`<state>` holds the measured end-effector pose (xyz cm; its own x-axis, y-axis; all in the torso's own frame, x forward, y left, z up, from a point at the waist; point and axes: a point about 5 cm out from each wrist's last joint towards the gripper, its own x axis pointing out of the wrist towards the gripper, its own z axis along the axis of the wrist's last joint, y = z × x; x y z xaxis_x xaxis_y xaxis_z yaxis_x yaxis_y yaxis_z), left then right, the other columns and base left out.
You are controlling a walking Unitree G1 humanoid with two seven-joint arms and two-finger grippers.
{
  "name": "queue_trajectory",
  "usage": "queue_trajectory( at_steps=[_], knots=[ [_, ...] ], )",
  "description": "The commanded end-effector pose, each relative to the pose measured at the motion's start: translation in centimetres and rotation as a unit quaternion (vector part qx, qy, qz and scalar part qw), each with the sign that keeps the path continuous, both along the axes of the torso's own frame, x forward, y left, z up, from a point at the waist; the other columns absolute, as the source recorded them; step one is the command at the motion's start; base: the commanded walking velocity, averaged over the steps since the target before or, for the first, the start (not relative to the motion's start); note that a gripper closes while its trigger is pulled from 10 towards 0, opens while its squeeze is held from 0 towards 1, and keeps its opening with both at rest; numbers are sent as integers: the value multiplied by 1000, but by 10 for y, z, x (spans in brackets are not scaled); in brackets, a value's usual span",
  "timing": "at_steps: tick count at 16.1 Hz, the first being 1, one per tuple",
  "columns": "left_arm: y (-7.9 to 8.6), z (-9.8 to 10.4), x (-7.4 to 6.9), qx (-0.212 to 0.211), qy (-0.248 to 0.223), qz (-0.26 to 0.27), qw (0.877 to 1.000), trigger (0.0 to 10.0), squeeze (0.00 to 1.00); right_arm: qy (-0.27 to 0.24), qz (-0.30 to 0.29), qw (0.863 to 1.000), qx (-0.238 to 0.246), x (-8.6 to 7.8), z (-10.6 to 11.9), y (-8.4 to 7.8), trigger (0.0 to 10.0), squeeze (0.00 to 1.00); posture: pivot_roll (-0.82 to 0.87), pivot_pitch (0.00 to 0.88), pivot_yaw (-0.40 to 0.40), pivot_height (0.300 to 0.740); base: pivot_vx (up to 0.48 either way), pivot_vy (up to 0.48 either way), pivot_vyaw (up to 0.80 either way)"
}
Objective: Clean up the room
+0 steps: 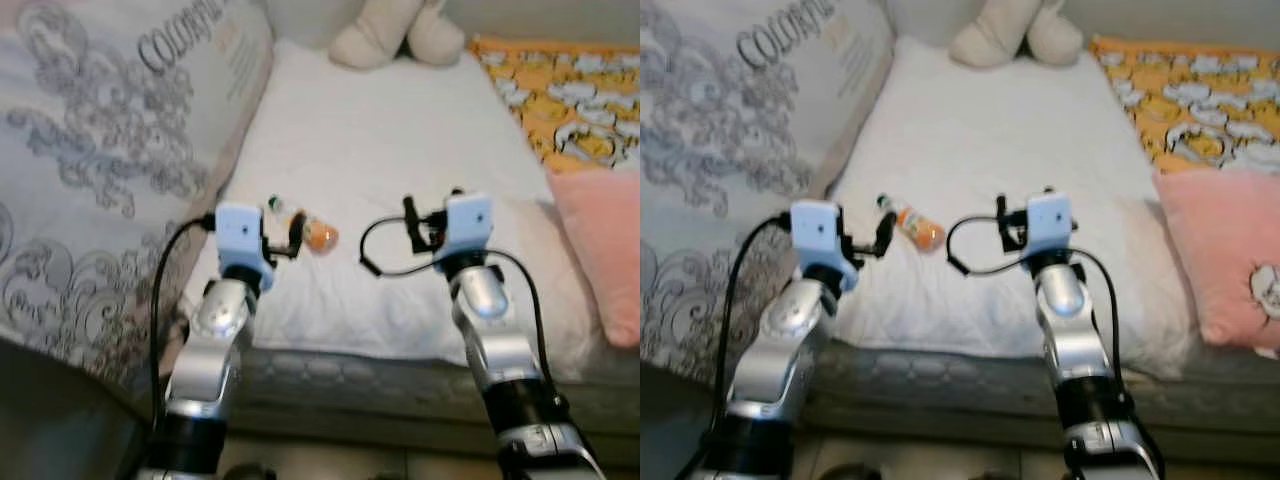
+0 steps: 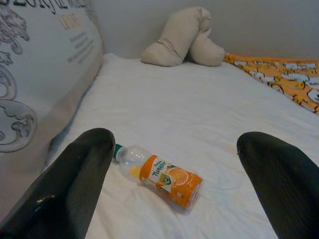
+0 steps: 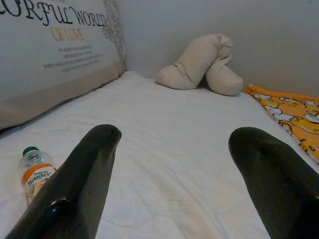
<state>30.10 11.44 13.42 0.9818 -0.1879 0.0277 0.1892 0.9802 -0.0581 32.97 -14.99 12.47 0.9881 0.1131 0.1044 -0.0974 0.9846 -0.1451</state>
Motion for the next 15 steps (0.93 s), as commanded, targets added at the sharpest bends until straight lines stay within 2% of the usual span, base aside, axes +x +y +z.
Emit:
queue_trajectory(
  at_steps=[1,5,8,15],
  knots=[
    [4,4,4,5,-7,7,1000,10000,0,-4,-1,1000,2,2,4,2,10000,0,-48,0,3,740,0,0,0],
    [5,5,5,18,-14,12,1000,10000,0,2,-8,1000,-1,2,4,-2,10000,0,-46,0,-4,740,0,0,439],
    [0,12,4,44,-28,-8,999,10000,0,-2,-4,1000,-3,0,4,-2,10000,0,-52,0,0,740,480,0,0],
    [-1,14,9,37,-25,-6,999,10000,0,0,-2,1000,-1,0,2,-1,10000,0,-59,0,12,740,476,0,0]
  ],
)
